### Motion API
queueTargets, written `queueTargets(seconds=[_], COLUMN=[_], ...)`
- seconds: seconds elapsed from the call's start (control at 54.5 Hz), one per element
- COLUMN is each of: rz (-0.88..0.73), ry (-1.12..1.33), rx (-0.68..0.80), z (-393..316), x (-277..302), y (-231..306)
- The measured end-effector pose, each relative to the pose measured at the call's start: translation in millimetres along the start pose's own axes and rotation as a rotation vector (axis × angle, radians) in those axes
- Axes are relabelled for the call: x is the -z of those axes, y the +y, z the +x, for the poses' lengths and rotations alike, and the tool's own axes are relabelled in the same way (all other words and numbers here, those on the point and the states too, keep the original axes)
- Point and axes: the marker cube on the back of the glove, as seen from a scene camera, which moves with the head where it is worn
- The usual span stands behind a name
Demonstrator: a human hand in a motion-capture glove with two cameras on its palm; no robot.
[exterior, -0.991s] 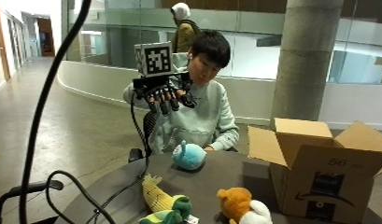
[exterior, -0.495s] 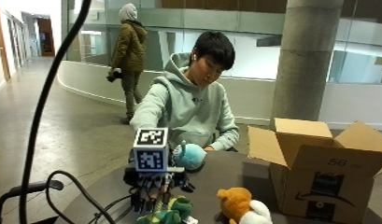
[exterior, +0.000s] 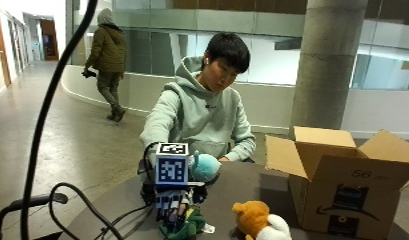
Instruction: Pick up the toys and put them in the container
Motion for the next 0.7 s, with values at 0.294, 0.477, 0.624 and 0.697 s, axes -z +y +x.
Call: queueTargets(seconds=[0.294, 0.477, 0.624, 0.697], rz=[-0.084, -0.100, -0.070, -0.032], ry=[-0.019, -0.079, -0.115, -0.140], rx=[0.162, 0.302, 0.340, 0.395], z=[-0.8, -31.3, -70.9, -99.5], x=[60.4, 162.7, 223.2, 254.8], y=[21.9, 46.3, 70.8, 80.4])
